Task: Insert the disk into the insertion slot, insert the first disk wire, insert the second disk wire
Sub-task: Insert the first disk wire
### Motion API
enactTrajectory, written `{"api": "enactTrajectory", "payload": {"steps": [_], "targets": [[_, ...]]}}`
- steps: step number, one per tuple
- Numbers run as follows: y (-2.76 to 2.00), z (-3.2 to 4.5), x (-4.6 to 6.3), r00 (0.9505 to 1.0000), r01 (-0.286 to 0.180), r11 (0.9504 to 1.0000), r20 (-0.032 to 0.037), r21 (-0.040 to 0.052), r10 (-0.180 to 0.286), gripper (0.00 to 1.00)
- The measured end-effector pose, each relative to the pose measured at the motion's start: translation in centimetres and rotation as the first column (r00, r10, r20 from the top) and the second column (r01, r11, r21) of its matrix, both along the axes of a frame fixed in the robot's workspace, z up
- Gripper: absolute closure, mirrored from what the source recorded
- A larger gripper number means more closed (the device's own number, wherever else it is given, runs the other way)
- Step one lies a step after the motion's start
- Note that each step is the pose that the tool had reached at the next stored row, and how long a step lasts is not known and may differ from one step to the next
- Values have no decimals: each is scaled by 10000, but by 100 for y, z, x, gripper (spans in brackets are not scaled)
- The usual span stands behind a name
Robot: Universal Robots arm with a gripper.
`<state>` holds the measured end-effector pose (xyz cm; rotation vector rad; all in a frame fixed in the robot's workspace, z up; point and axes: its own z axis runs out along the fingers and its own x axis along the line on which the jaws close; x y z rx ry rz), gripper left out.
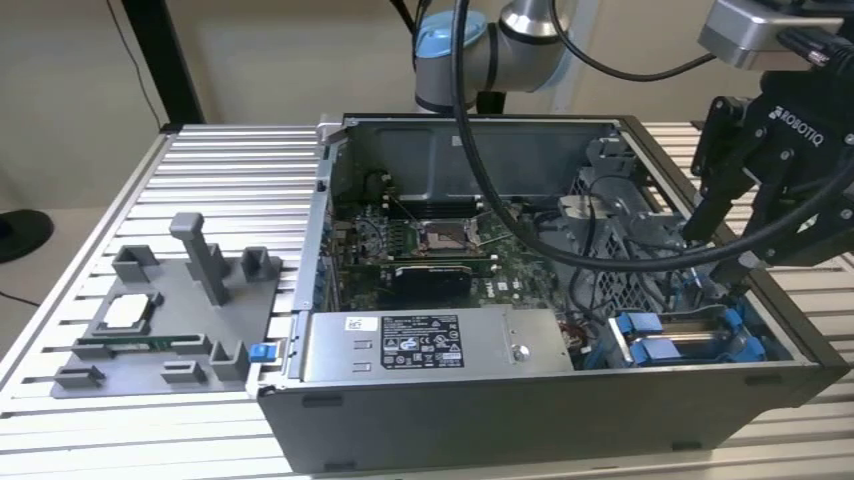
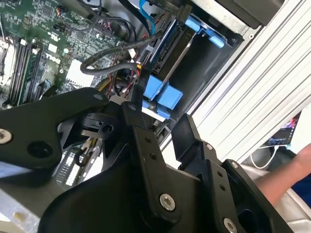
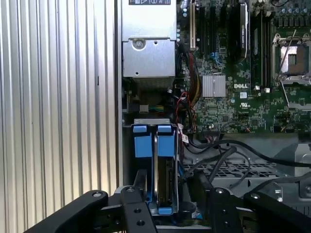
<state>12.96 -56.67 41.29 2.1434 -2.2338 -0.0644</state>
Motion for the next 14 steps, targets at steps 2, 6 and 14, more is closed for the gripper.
{"api": "enactTrajectory", "payload": {"steps": [2,6,14], "targets": [[4,11,1,10000,0,10000,0,2,0,0],[6,13,2,10000,0,10000,0,2,0,0],[16,13,40,10000,-1,10000,0,1,1,0]]}}
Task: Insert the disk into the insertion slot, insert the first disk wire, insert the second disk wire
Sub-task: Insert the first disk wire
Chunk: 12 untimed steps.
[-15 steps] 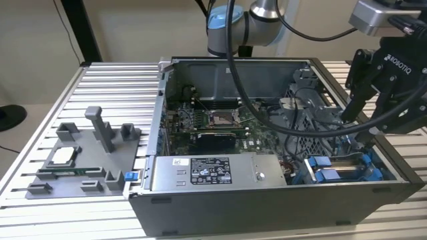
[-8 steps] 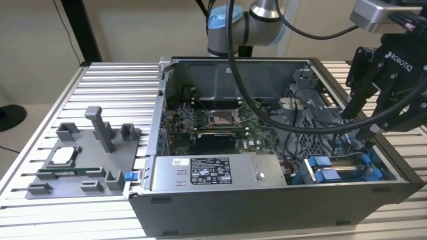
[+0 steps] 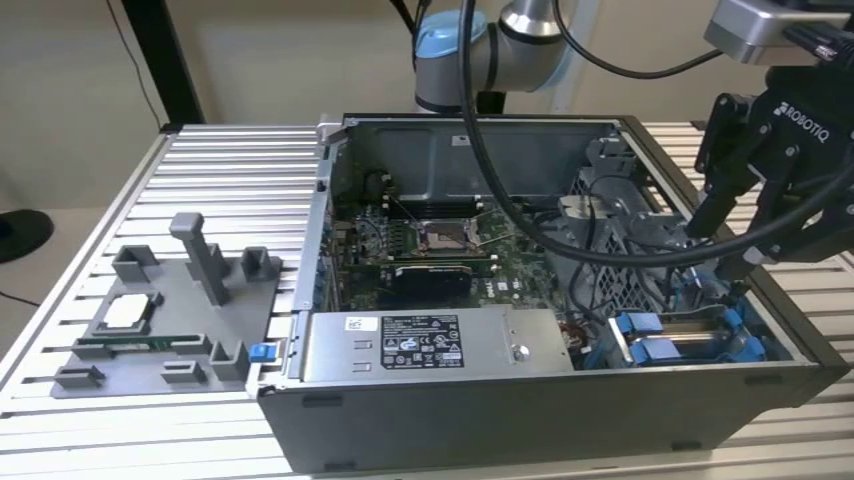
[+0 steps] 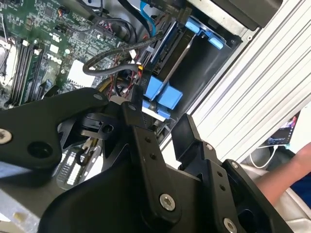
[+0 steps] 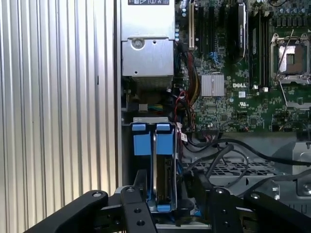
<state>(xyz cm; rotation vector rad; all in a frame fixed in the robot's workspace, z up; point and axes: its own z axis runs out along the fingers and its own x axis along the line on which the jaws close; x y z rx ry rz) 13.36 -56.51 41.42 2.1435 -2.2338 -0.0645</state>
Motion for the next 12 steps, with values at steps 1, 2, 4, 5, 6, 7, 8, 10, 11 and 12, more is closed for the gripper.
{"api": "enactTrajectory", "payload": {"steps": [1,2,4,5,6,7,8,10,11,12], "targets": [[3,1,15,10000,0,10000,0,-1,0,0],[7,0,31,10000,0,10000,0,-2,0,0],[15,0,62,10000,0,10000,0,-1,0,0],[19,0,76,10000,0,10000,0,-1,0,0],[22,1,90,10000,0,10000,0,-1,0,0],[25,1,103,10000,0,10000,0,-2,0,0],[28,0,116,10000,1,10000,0,-1,-1,0],[33,1,138,10000,1,10000,0,-2,-1,0],[35,0,148,10000,0,10000,0,-1,0,0],[37,0,158,10000,0,10000,0,-1,0,0]]}}
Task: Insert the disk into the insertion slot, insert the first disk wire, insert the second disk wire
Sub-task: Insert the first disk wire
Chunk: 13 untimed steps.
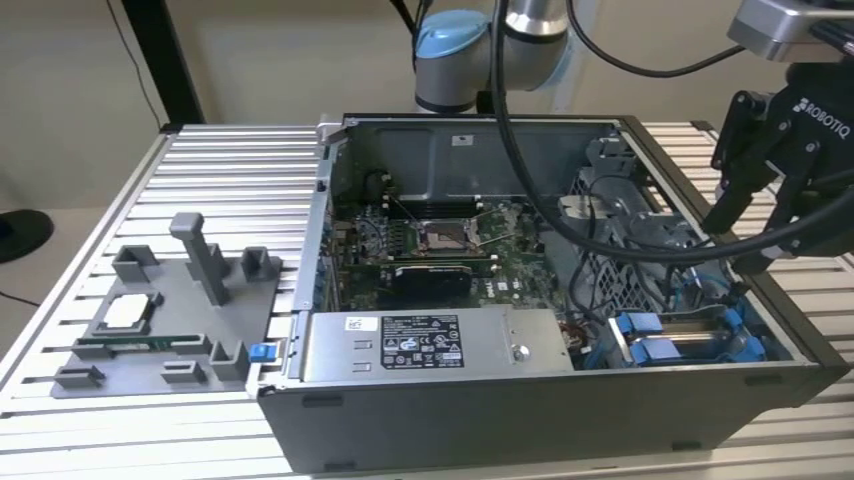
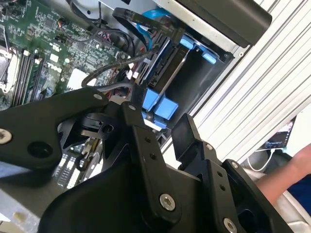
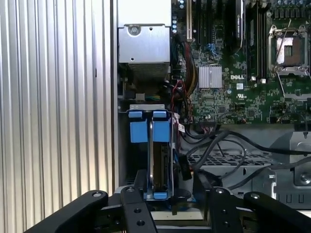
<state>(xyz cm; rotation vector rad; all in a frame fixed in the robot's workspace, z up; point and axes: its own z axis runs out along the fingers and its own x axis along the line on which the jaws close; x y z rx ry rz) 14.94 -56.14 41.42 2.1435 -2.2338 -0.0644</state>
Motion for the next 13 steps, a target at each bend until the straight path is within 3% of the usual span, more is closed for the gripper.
{"api": "enactTrajectory", "payload": {"steps": [13], "targets": [[20,-3,83,10000,2,10000,0,0,-2,0]]}}
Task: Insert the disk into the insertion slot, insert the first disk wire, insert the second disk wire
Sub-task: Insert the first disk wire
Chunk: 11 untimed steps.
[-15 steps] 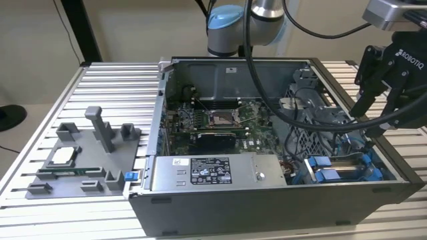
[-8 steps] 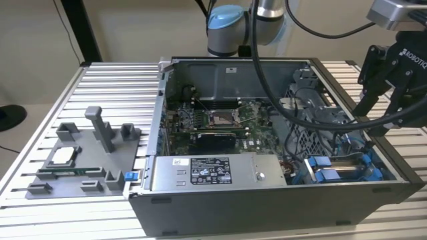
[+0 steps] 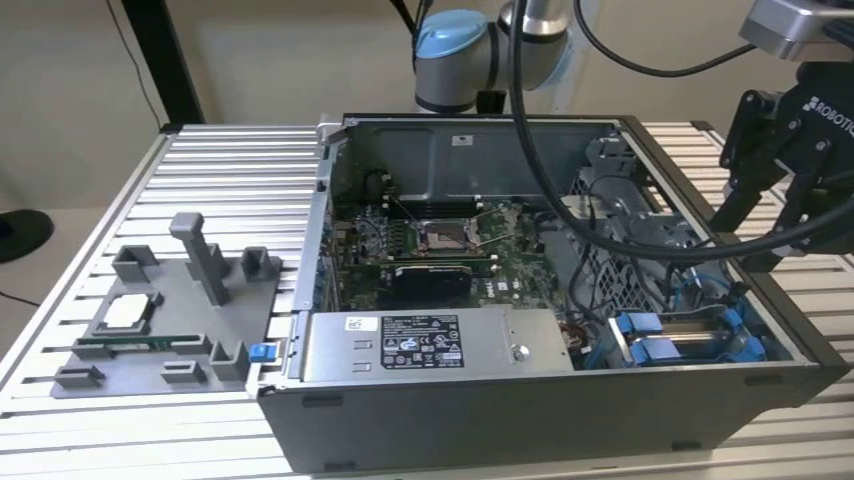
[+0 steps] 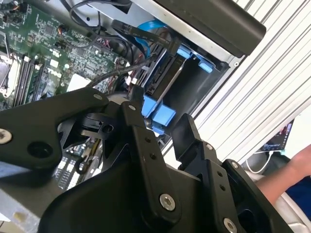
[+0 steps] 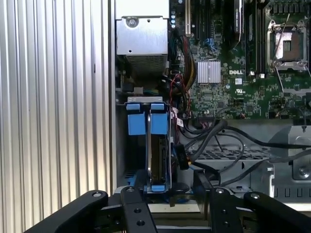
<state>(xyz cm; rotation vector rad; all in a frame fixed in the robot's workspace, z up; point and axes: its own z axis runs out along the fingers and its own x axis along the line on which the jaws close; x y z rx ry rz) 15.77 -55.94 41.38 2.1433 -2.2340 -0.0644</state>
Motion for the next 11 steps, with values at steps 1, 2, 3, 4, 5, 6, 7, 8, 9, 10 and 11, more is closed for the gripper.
{"api": "enactTrajectory", "payload": {"steps": [1,2,3,4,5,6,7,8,9,10,11], "targets": [[0,0,1,10000,0,10000,0,0,0,0],[0,-1,2,10000,-1,10000,0,0,1,0],[0,-1,2,10000,-1,10000,0,0,1,0],[0,-1,2,10000,-1,10000,0,0,1,0],[0,-1,2,10000,-1,10000,0,0,1,0],[0,-1,2,10000,-1,10000,0,0,1,0],[0,-1,3,10000,-1,10000,0,0,1,0],[0,-1,3,10000,-1,10000,0,0,1,0],[0,-1,3,10000,-1,10000,0,0,1,0],[0,-1,3,10000,-1,10000,0,0,1,0],[0,-1,3,10000,-1,10000,0,-1,1,0]]}}
